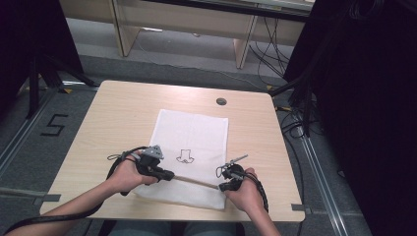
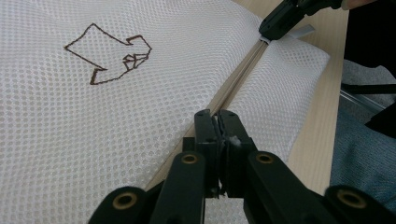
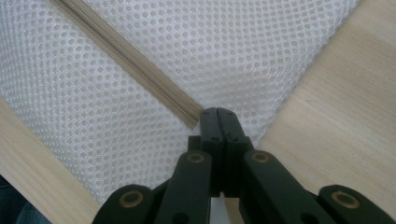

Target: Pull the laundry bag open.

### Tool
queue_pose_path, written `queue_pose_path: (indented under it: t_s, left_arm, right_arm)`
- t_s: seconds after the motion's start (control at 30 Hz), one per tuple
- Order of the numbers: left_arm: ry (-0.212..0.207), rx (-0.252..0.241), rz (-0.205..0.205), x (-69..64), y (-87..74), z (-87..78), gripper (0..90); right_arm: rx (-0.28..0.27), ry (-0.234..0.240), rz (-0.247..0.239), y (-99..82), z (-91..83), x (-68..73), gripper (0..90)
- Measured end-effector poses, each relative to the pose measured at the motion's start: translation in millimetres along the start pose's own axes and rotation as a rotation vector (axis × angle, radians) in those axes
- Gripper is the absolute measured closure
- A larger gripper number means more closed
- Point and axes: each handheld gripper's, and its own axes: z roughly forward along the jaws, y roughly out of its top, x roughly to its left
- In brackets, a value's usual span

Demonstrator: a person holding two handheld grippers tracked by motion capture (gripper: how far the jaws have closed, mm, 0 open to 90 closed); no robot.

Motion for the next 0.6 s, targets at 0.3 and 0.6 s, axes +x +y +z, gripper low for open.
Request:
queue_pose_path:
  t_s: [0.3, 0.6]
  left_arm:
    - [0.015, 0.003, -0.013, 4.1, -3.3, -7.2, 87.3]
    - [0.011, -0.001, -0.008, 5.9, -6.4, -10.2, 87.3]
  right_arm:
    - [0.000, 0.001, -0.001, 0.0, 0.0, -0.2, 90.0]
    - [-0.001, 0.000, 0.000, -0.1, 0.0, -0.1, 90.0]
